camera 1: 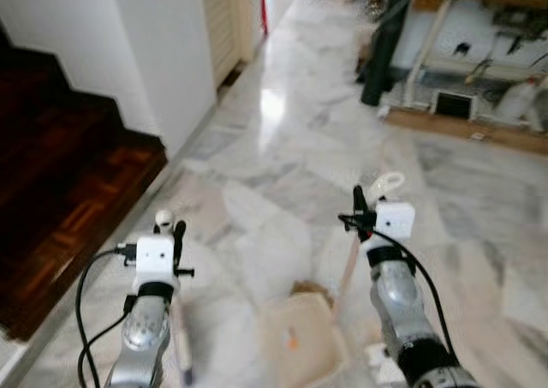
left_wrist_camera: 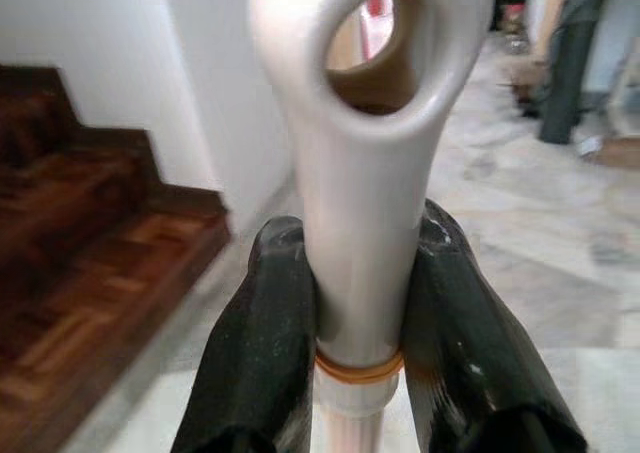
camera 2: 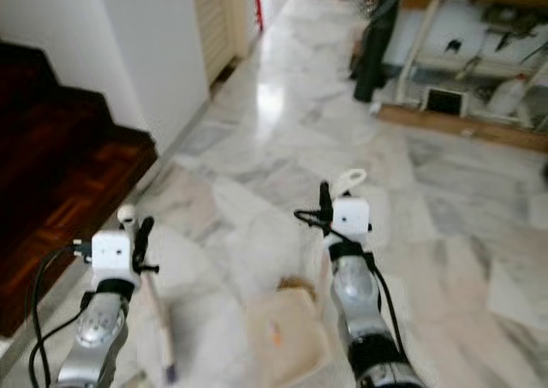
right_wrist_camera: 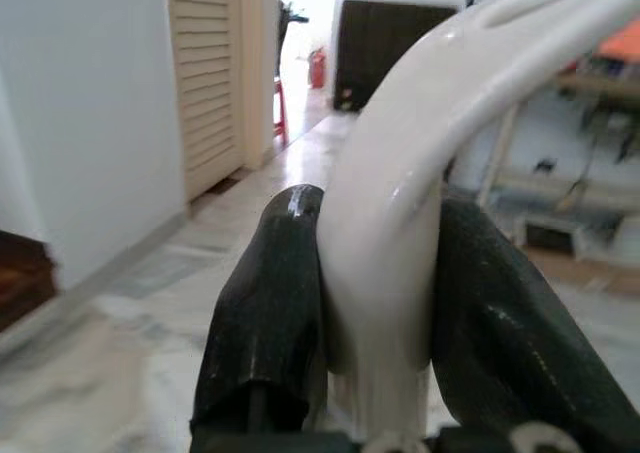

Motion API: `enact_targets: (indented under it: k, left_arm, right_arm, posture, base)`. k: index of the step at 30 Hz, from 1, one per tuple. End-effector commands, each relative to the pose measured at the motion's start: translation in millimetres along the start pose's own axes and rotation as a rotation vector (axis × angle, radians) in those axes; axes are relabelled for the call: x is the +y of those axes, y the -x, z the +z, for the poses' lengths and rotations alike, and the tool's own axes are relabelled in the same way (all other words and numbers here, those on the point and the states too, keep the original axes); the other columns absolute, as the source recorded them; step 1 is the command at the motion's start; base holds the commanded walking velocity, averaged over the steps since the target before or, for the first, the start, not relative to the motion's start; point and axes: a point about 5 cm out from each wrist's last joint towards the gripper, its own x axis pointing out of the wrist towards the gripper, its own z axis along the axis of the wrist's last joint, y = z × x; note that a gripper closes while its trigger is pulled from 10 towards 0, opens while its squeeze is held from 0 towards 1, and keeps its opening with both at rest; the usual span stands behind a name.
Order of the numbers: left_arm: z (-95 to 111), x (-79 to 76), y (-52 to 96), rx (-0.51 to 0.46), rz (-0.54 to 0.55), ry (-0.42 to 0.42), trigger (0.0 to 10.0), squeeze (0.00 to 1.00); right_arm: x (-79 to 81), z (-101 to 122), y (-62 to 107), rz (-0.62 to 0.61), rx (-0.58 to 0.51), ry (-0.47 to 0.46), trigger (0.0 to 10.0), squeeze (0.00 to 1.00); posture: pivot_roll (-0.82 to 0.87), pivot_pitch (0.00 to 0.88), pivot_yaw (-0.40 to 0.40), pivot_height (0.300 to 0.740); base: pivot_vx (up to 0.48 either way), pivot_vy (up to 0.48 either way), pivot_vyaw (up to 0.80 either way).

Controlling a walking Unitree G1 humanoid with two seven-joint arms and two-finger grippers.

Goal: Sweep floor

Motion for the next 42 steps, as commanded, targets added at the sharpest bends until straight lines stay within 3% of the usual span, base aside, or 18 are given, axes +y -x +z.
enact_targets:
  k: [1,13,25,31,42]
  left_arm:
    - [9.1,2.8,-3.5,-0.05,0.004,-0.021,10.0,0.0]
    - [10.1,3.7,-3.1,-0.056,0.008,-0.019,10.0,0.0]
    - [10.1,4.7,-2.3,-0.051,0.013,-0.013,10.0,0.0]
    - [10.3,5.0,-2.3,-0.054,0.015,-0.012,10.0,0.0]
    - [9.7,5.4,-1.7,-0.05,0.014,-0.015,10.0,0.0]
  right_arm:
    - [1.6,12.5,-6.5,-0.008,-0.058,-0.022,10.0,0.0]
    - [0.9,20.4,-9.9,-0.019,-0.094,-0.024,10.0,0.0]
    - [5.5,20.8,-6.5,0.013,-0.108,0.03,10.0,0.0]
    - [2.6,19.3,-5.7,-0.007,-0.095,0.006,10.0,0.0]
    - [1.8,18.4,-5.4,-0.019,-0.089,0.002,10.0,0.0]
  posture:
    - [0.12,0.058,-0.004,0.74]
    - [0.12,0.061,-0.004,0.74]
    - [0.12,0.066,-0.004,0.74]
    - [0.12,0.067,-0.003,0.74]
    - [0.12,0.07,-0.003,0.74]
  base:
    - [0.281,0.0,-0.8]
    - [0.279,0.0,-0.8]
    - [0.305,0.128,0.2]
    - [0.303,0.283,0.4]
    - [0.0,0.0,0.0]
